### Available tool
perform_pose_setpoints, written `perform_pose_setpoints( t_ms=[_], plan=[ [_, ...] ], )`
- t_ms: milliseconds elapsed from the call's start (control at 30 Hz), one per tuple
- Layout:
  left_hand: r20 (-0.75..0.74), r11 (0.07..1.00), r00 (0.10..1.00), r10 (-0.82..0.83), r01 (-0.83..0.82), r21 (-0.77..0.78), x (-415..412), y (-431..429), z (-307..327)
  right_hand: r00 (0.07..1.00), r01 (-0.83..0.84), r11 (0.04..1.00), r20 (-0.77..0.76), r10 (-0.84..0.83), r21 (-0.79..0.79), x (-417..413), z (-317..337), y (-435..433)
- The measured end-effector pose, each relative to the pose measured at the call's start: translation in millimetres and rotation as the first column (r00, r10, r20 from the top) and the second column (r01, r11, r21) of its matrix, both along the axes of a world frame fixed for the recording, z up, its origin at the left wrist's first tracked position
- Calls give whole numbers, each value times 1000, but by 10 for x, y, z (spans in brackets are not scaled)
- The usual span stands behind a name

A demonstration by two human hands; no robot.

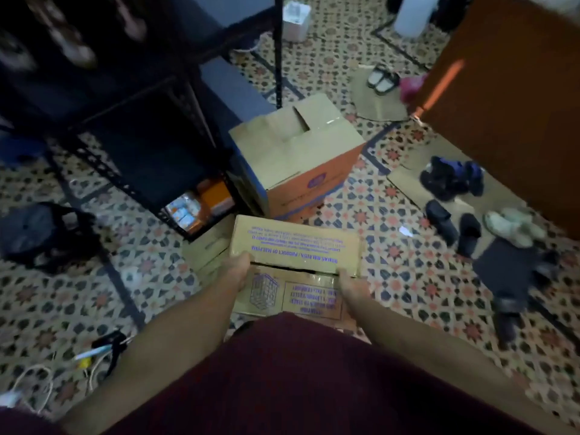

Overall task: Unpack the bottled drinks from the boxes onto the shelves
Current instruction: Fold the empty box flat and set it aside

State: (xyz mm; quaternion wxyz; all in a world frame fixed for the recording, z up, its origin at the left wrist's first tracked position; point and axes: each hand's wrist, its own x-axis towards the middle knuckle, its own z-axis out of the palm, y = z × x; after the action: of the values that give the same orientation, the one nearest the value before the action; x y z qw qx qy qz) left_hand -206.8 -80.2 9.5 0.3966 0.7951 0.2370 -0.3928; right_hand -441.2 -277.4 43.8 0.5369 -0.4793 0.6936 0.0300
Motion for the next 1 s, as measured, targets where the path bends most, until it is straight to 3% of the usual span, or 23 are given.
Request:
perform_pose_setpoints(
  t_ms=[67,133,200,267,367,500,600,667,833,1000],
  plan=[
    [0,995,996,94,-94,25,-227,145,220,989,-144,990,32,144,5,-44,-589,-300],
    [7,976,976,217,-217,2,-465,319,361,971,-239,971,-7,239,25,43,-714,-367],
    [24,950,950,312,-312,-6,-717,398,838,949,-314,948,59,310,55,197,-406,-301],
    [36,915,914,403,-404,3,-895,525,1047,919,-387,920,102,380,66,344,323,-35],
    [28,857,856,516,-516,-8,-1012,769,977,868,-493,868,97,487,61,527,260,40],
    [-50,850,849,526,-525,37,-1050,953,990,833,-553,832,33,552,54,815,-546,-84],
    [-82,868,864,496,-493,57,-947,1137,882,821,-570,819,4,571,68,1025,216,333],
    [-107,895,889,446,-439,79,-828,1299,733,807,-588,808,-41,589,48,1123,369,471],
    [-130,895,886,446,-435,102,-647,1465,599,791,-609,793,-74,607,-18,1398,223,612],
    [-169,849,832,529,-523,79,-506,1420,138,724,-674,734,-124,678,82,1713,-93,580]
  ],
)
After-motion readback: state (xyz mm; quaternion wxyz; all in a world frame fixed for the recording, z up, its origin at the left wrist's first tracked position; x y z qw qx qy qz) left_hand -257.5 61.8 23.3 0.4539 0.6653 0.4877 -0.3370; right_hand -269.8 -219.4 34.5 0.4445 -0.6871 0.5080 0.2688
